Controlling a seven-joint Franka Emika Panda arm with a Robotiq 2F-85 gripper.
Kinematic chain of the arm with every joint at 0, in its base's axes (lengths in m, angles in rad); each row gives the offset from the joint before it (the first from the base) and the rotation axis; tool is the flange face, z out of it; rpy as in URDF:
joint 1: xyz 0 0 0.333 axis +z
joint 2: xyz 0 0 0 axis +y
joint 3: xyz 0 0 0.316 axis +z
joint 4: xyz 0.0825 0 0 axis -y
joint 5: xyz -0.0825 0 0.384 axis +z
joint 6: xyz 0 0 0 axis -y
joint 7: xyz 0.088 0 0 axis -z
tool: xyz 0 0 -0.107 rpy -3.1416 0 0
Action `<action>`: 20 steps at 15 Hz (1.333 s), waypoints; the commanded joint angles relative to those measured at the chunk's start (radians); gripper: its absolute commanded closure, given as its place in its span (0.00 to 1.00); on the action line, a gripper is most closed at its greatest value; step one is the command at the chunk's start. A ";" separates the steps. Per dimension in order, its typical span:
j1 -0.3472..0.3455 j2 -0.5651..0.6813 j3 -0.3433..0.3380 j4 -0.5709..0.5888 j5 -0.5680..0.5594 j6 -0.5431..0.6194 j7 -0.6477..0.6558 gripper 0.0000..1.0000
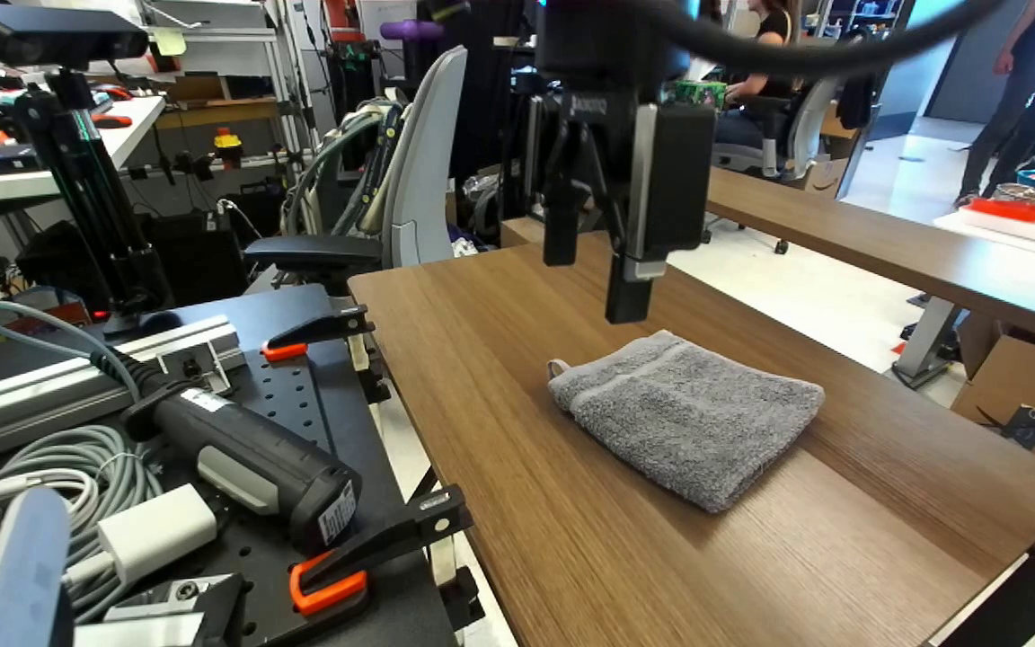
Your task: Move the towel forward
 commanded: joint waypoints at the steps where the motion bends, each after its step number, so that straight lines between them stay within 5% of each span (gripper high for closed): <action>1: 0.018 0.209 0.007 0.209 0.039 -0.012 0.061 0.00; 11: 0.021 0.568 -0.003 0.583 0.146 0.017 0.108 0.00; 20: 0.039 0.690 0.003 0.626 0.142 0.029 0.097 0.00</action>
